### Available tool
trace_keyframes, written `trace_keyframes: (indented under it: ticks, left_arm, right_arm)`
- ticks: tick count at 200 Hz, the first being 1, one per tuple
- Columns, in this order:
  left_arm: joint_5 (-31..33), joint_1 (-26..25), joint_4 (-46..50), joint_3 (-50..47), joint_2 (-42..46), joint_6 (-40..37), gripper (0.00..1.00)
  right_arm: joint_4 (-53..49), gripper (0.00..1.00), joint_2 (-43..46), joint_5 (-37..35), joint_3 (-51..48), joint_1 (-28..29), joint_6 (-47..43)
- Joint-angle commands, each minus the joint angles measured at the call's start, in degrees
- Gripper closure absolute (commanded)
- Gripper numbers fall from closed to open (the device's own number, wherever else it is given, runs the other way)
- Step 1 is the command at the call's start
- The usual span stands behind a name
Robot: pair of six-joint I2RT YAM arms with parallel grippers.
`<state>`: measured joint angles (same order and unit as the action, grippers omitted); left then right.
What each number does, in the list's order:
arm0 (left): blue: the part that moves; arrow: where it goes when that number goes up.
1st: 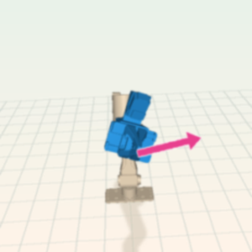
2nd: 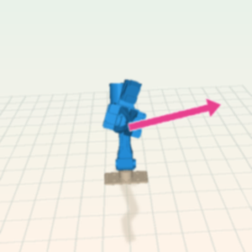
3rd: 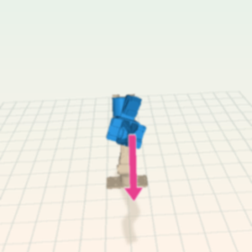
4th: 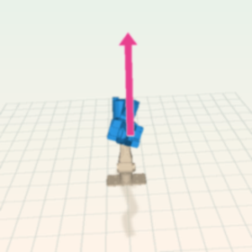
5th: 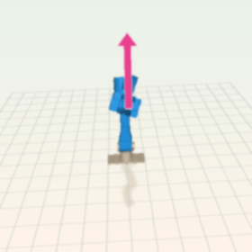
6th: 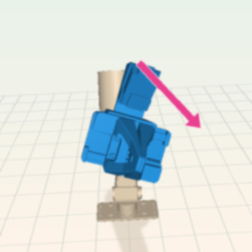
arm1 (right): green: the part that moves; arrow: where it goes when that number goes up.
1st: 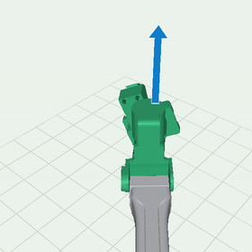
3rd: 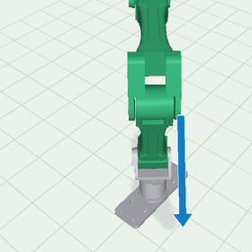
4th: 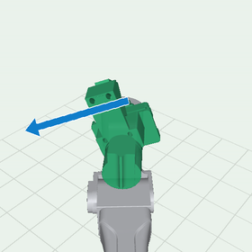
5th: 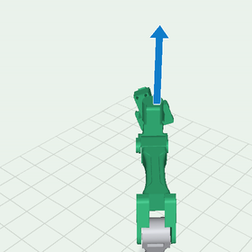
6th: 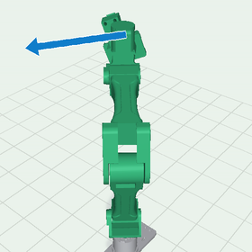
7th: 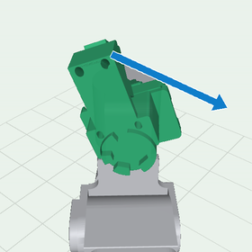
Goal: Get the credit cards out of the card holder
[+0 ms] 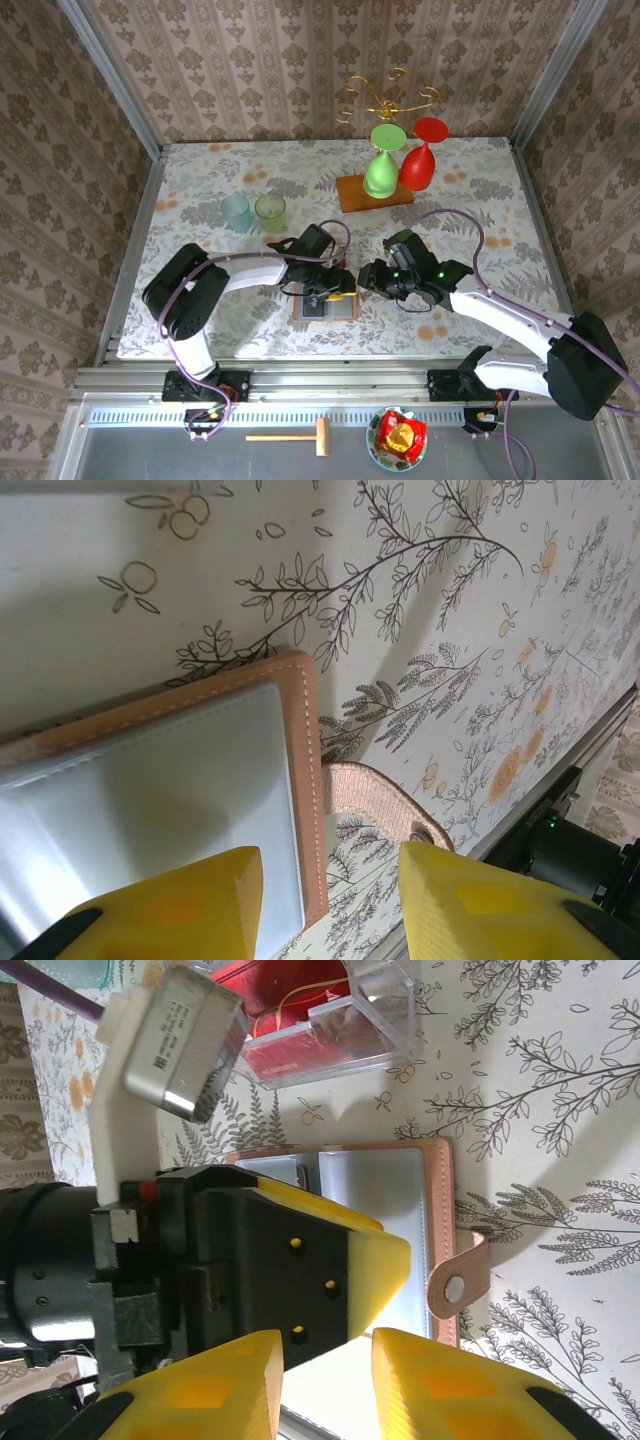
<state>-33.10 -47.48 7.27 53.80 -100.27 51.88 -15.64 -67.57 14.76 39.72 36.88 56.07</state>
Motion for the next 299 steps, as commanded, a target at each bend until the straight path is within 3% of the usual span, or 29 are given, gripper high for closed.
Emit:
trace_keyframes:
  ticks: [1, 90, 178, 299]
  left_arm:
    - [0.5, 1.4, 0.5, -0.3, 4.3, -0.7, 0.59]
    - [7.9, 8.7, 13.0, -8.7, 16.5, -7.1, 0.61]
    - [4.8, 13.1, 7.7, -15.7, 16.9, -6.9, 0.61]
    - [3.8, 14.6, 6.1, -18.3, 15.4, -6.8, 0.62]
  right_arm:
    - [1.1, 0.72, -1.2, 0.1, -0.3, -0.1, 0.6]
    - [7.6, 0.79, -16.3, 3.8, 5.4, 4.5, 2.2]
    - [12.6, 0.80, -29.4, 7.0, 11.8, 8.2, 3.8]
    - [12.8, 0.78, -34.9, 7.9, 13.3, 9.0, 3.8]
